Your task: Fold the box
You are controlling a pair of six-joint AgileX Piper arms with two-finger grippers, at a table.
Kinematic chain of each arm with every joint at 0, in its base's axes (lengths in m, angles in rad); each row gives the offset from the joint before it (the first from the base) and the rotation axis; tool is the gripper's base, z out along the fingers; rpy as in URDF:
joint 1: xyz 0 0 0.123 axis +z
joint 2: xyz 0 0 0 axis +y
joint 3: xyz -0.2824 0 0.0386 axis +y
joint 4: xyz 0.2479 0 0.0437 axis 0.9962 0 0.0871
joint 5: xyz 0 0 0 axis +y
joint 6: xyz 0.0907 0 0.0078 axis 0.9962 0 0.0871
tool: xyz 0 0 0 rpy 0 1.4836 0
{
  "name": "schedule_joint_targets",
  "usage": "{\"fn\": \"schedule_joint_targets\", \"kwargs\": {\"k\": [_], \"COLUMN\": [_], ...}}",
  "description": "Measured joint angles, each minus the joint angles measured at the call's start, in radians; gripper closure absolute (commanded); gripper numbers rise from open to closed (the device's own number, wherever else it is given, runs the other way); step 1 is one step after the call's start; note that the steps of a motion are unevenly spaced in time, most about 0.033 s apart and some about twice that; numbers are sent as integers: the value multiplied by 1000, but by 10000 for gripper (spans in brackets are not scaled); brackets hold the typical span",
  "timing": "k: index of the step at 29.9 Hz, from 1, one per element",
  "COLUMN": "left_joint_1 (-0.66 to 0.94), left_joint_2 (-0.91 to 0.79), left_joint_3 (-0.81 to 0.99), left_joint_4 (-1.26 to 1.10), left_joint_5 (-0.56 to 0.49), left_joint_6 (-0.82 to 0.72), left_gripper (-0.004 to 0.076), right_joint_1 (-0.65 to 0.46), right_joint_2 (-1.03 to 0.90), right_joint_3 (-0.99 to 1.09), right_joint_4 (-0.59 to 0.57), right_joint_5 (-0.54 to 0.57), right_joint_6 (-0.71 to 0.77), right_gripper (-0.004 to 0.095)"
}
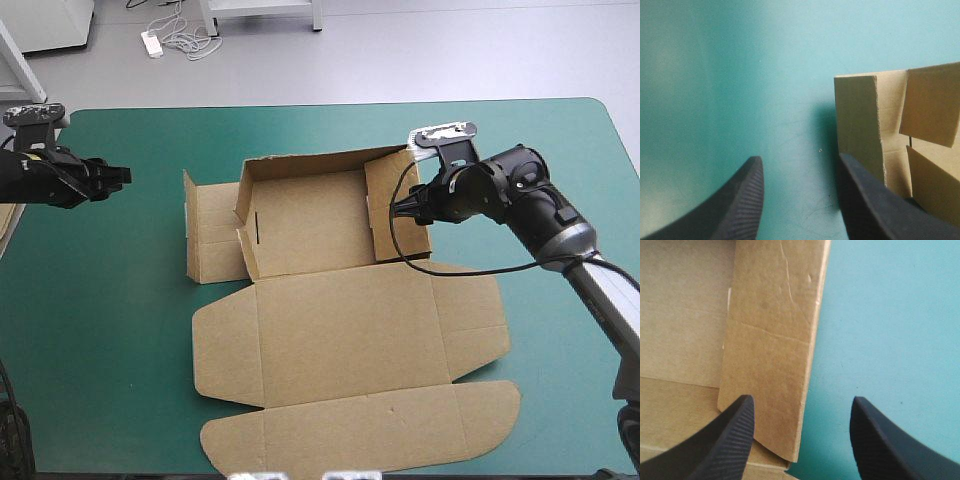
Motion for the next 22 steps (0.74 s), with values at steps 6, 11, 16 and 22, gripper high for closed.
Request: {"fn": "schedule_joint_targets", "kwargs": {"k": [6,11,16,22], "left_joint_1": [0,0,0,0], "left_joint_2": [0,0,0,0], "left_joint_3": [0,0,0,0], "left_joint_4": [-1,-1,-2,-4], "left_joint_5": [11,27,32,34], "left_joint_6": [0,0,0,3], "left_gripper": [389,389,389,389], "right_joint_1": [0,0,-4,-24], "right_joint_2": [59,156,280,419], "right_joint_3": [17,-37,-153,-320], "right_joint_4": [-4,-37,-48,-40], "right_joint_5": [-100,-131,-92,10], "right_joint_6": [4,11,11,8], "right_gripper": [368,368,368,368]}}
